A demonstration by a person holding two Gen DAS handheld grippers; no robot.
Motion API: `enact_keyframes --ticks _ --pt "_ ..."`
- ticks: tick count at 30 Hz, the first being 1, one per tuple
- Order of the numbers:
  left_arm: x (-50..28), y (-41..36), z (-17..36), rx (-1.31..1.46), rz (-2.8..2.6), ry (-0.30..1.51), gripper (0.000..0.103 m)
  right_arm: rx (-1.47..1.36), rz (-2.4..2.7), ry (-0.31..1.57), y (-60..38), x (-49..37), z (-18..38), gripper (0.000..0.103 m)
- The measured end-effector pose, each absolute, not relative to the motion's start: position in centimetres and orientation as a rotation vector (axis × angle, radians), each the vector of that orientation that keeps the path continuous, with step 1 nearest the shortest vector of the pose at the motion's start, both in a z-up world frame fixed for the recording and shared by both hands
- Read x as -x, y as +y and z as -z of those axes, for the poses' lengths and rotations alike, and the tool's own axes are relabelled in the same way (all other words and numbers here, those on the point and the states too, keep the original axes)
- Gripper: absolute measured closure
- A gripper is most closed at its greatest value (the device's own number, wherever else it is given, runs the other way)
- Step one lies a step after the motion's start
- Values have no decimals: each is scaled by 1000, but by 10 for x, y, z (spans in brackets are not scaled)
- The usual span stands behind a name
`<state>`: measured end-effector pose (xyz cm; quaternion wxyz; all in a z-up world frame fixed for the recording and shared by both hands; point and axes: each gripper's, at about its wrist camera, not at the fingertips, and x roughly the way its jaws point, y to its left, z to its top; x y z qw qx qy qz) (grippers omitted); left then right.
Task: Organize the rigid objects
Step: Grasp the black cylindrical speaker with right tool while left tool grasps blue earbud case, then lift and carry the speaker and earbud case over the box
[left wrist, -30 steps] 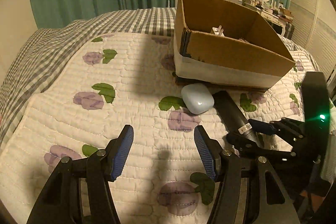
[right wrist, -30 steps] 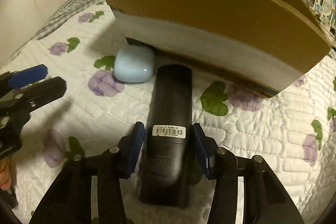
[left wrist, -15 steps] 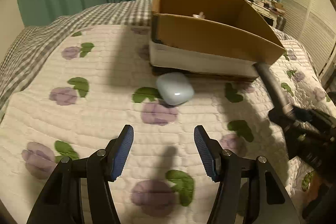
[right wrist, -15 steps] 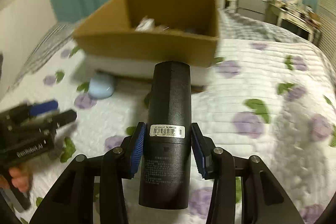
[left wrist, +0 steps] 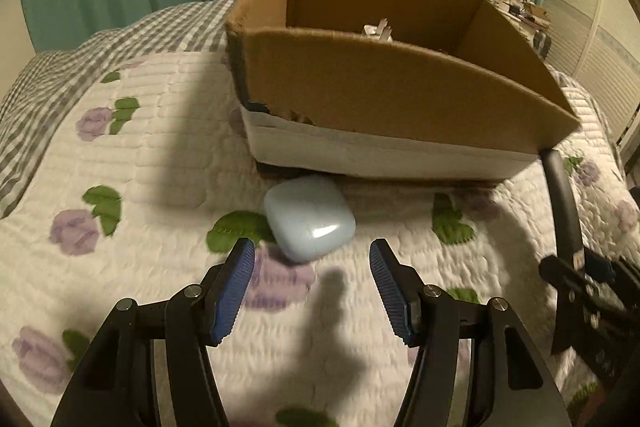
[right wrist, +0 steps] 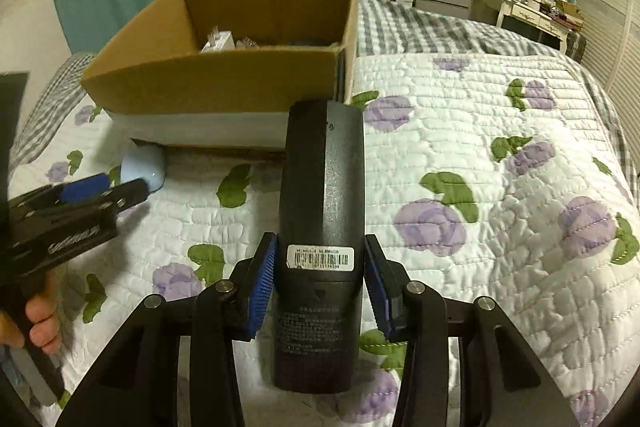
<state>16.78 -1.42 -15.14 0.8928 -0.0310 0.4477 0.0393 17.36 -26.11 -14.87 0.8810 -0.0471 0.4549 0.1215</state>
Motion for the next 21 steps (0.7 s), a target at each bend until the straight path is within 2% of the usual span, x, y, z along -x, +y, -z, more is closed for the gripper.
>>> enact_keyframes --ticks 7,12,21 --pt "-190 -15 173 68 -141 907 40 132 -275 954 -247 -177 157 61" --pt "-186 -19 172 43 -118 900 48 139 -280 951 -245 -177 157 61" --pt "-139 -29 149 49 -48 891 48 140 -295 915 -244 -163 144 62"
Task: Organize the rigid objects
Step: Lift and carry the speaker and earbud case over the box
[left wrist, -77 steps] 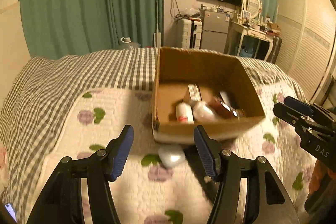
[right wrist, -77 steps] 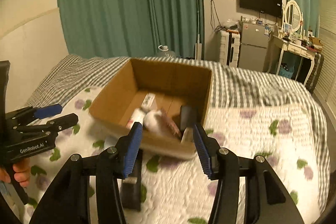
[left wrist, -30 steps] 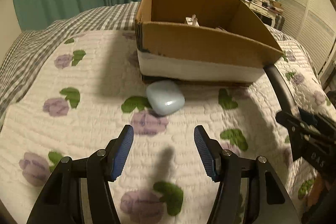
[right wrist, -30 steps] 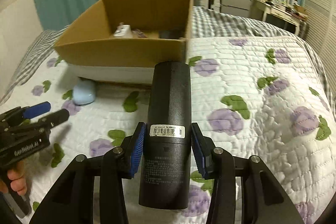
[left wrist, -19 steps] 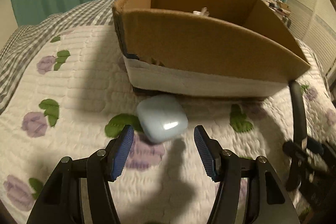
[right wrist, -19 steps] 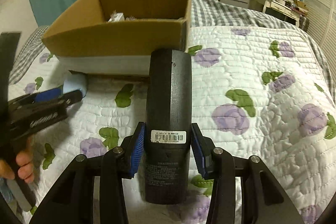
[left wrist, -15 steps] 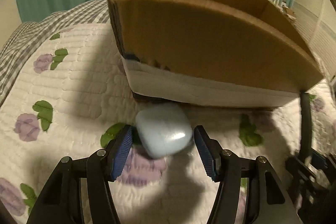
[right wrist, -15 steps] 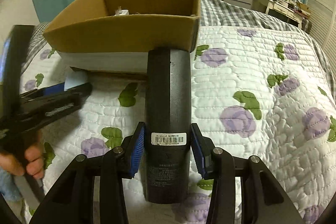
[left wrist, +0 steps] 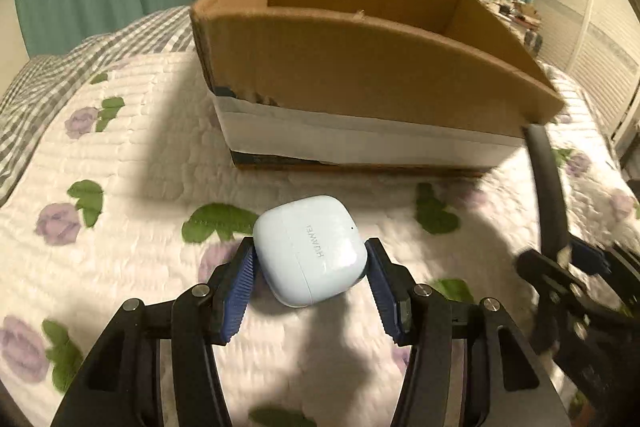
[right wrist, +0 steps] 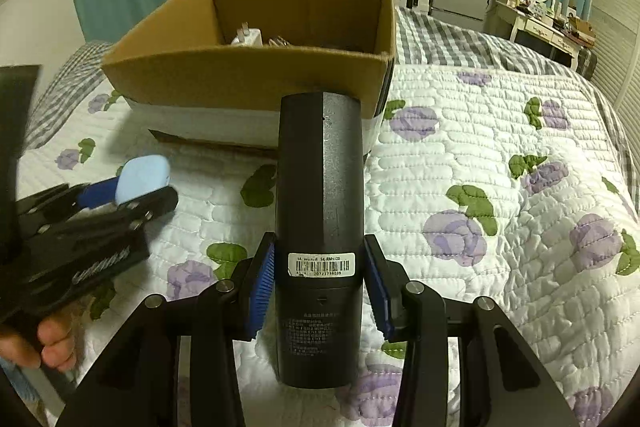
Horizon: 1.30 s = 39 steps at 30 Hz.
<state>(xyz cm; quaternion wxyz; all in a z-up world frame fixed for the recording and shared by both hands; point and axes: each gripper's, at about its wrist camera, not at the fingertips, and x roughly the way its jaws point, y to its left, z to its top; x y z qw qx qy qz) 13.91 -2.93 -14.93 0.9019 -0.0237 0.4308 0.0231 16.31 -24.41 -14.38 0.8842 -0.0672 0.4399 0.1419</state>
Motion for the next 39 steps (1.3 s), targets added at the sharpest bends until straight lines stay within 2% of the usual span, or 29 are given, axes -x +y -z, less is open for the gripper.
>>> enact_keyframes --ticks 11,21,31,39 --pt "-78 -35 113 75 -24 847 48 128 -344 845 -244 -133 106 62" --pt "-74 -34 42 87 -26 715 48 143 -397 681 -237 -131 29 62" --pt "-145 -22 -10 49 -40 613 48 163 -456 563 -209 -210 -32 62" --pt "-218 -15 7 4 -44 620 48 173 -445 601 -195 -282 -8 62"
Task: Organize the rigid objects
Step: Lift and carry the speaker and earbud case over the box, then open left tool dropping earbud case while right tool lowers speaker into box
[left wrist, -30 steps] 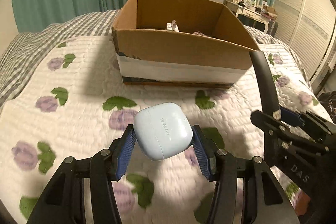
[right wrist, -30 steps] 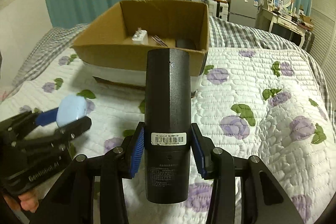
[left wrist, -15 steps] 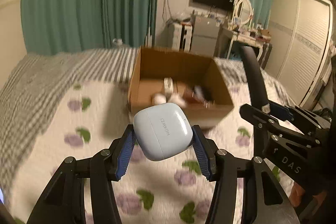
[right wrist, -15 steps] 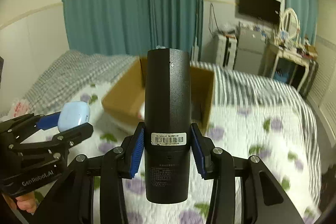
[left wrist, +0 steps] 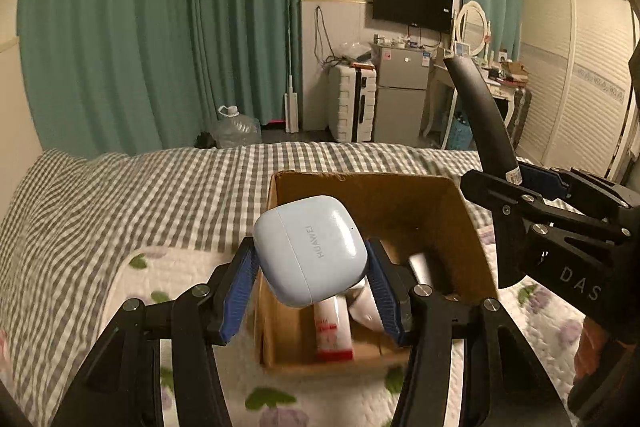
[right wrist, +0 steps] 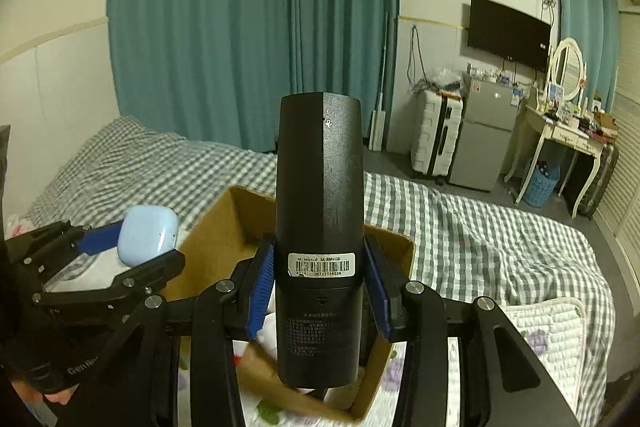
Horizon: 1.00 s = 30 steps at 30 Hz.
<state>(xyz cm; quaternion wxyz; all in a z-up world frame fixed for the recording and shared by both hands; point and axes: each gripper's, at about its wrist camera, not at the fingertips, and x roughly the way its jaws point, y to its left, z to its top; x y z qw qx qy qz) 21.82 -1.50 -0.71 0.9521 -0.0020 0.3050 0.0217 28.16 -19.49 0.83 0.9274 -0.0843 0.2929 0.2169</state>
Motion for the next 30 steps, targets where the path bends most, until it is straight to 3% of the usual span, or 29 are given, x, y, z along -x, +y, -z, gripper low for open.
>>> enact_keyframes --ticks 14,30 --pt "-277 -19 66 -22 25 715 46 203 -415 728 -199 -323 60 62" --pt "-263 -11 54 -4 4 698 42 267 -493 769 -191 -326 73 61"
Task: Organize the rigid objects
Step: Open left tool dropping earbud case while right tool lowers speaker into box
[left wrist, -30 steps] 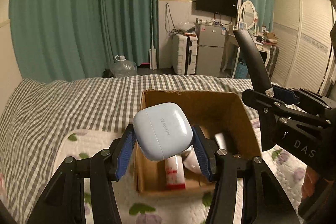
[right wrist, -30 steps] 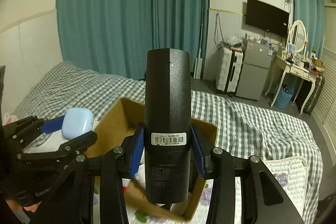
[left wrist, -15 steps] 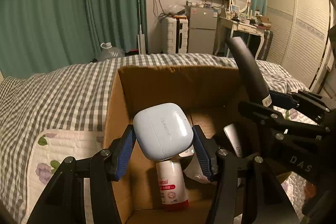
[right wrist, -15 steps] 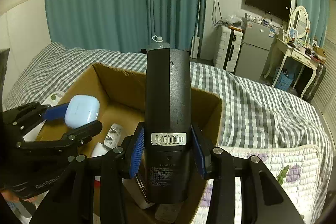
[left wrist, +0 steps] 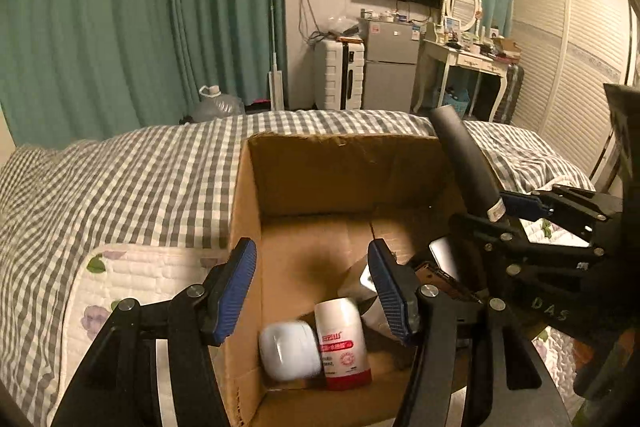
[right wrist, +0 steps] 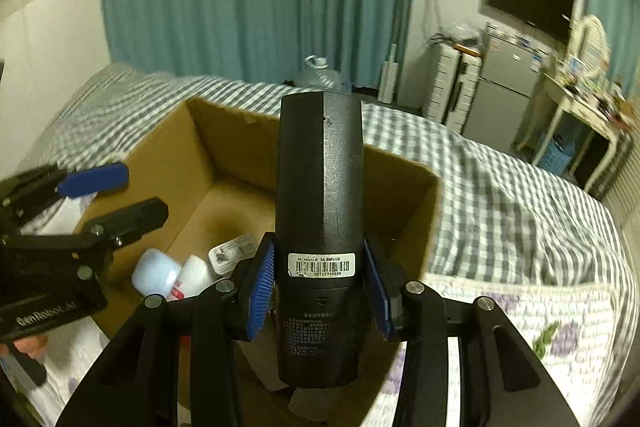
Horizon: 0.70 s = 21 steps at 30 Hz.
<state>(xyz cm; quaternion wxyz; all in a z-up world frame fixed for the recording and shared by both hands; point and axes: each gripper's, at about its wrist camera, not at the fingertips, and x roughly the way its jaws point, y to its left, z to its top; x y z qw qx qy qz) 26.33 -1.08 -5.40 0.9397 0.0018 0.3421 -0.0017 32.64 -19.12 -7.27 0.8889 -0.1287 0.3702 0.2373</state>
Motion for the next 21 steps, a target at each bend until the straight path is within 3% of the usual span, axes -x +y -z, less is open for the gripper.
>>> enact_keyframes --ticks 7,21 --pt "-261 -7 52 6 7 694 42 378 -539 743 -173 -343 77 61" --pt "-259 -17 47 16 -4 698 41 321 -486 664 -190 -326 45 58"
